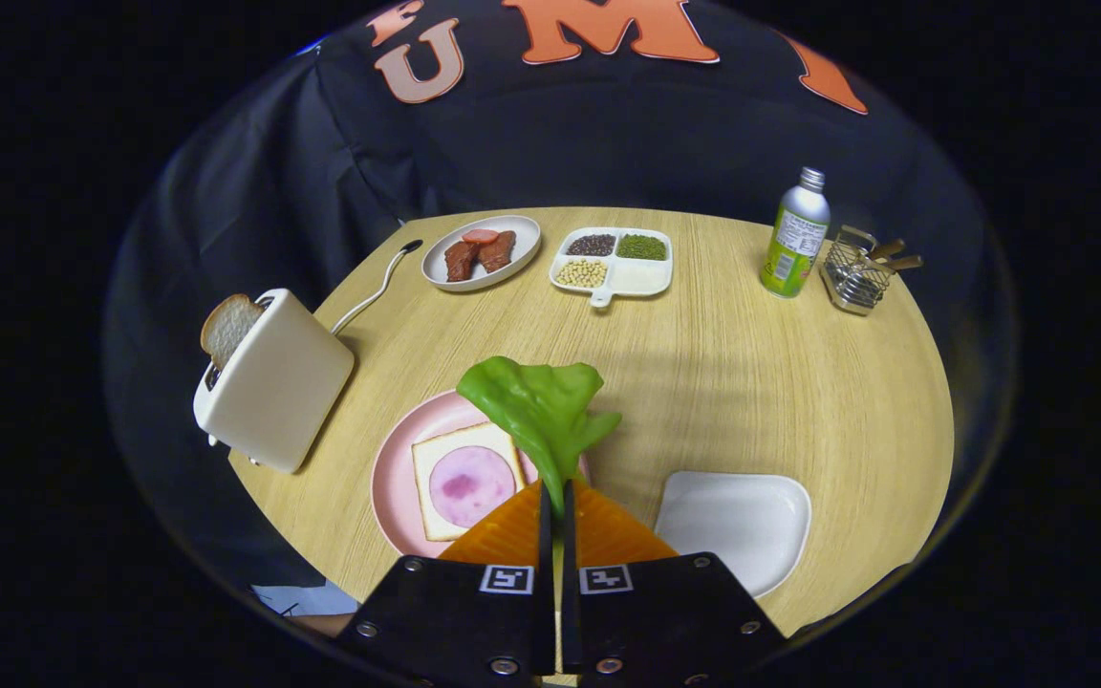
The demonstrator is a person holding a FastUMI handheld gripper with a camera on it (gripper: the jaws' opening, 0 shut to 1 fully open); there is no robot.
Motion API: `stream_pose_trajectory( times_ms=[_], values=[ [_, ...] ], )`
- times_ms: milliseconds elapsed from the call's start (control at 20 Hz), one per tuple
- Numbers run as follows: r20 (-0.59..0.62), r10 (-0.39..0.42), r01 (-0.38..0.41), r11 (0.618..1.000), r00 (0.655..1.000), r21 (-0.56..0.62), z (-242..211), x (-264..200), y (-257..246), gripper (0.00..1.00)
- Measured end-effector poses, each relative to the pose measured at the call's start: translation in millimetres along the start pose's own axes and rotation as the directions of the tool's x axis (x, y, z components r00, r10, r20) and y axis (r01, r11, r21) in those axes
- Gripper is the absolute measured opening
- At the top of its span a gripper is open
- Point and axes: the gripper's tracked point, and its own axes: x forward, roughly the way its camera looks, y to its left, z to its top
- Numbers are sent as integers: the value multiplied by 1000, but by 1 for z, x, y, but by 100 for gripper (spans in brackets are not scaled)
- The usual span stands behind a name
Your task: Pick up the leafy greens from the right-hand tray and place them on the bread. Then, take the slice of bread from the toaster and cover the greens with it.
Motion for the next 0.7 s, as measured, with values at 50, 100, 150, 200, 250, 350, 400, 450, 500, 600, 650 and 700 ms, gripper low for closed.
stream_pose_trajectory(
  times_ms=[50,100,150,200,250,350,400,450,500,600,650,700],
  values=[
    [-6,5,-5,1000,1000,-2,0,4,5,3],
    [-11,10,-10,1000,1000,-4,-1,10,9,3],
    [-15,10,-11,1000,1000,-4,-1,16,12,3],
    [-19,9,-9,1000,1000,-3,-1,22,14,3],
    [-23,3,-3,1000,1000,-3,-1,29,15,3],
    [-41,-7,6,1000,999,-5,-4,39,18,4],
    [-51,-5,5,1000,999,-6,-7,44,22,4],
    [-59,0,0,1000,998,-8,-8,47,24,4],
    [-66,8,-9,1000,998,-9,-10,50,28,4],
    [-78,22,-23,1000,997,-10,-12,54,36,5],
    [-87,25,-26,1000,996,-11,-13,58,39,6],
    [-99,25,-26,1000,995,-12,-17,62,42,6]
  ],
)
